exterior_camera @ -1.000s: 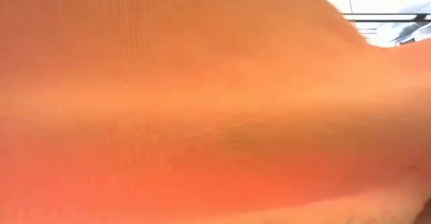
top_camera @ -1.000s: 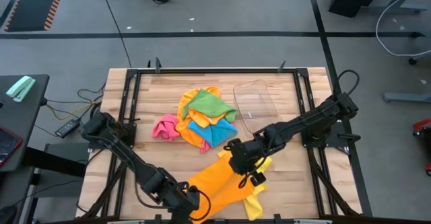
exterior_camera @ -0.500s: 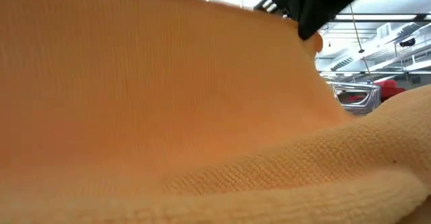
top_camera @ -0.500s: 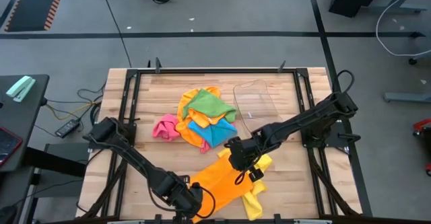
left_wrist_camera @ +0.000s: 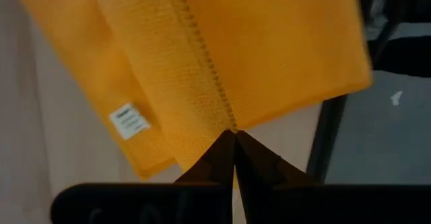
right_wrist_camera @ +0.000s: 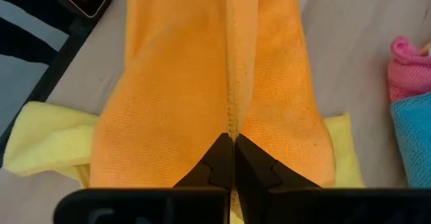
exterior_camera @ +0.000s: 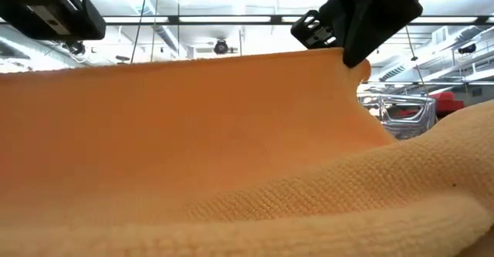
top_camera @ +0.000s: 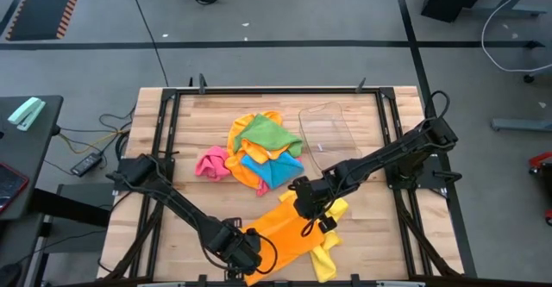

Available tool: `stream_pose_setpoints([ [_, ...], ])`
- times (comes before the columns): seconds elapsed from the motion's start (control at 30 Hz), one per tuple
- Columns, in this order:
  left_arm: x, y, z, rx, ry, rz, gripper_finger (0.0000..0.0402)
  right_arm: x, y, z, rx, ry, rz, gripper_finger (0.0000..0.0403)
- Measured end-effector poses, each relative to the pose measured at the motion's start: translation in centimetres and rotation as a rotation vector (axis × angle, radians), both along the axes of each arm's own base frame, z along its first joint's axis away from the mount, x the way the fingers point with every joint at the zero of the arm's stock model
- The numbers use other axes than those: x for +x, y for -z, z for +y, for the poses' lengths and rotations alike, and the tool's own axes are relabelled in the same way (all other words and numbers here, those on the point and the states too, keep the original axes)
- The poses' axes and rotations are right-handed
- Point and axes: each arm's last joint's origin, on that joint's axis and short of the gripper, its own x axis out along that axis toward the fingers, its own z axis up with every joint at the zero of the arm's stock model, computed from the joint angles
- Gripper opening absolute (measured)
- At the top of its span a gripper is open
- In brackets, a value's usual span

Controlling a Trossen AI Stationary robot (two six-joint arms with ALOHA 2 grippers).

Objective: Fold microfiber towels
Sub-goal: Fold the bottom orange towel

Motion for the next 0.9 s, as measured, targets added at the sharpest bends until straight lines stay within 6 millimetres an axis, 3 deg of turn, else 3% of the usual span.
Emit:
stream_pose_setpoints([
  [0.2, 0.1, 0.2, 0.1, 0.007, -0.064, 0.006, 0.0025, 0.1, 0.0, 0.0, -0.021, -0.003, -0.021, 0.0017],
  [0.47, -0.2, 0.2, 0.3, 0.015, -0.124, 0.043, 0.0117, 0.4, -0.1, -0.1, -0.057, -0.015, -0.069, 0.0017],
  [0.63, -0.6, -1.1, 0.5, -0.006, -0.136, 0.041, 0.0155, 0.9, -0.1, -0.6, -0.055, -0.002, -0.092, 0.0017],
  [0.9, -1.7, -3.0, 0.8, -0.01, -0.108, 0.033, 0.015, 1.8, 1.7, -0.8, -0.056, 0.0, -0.063, 0.0017],
])
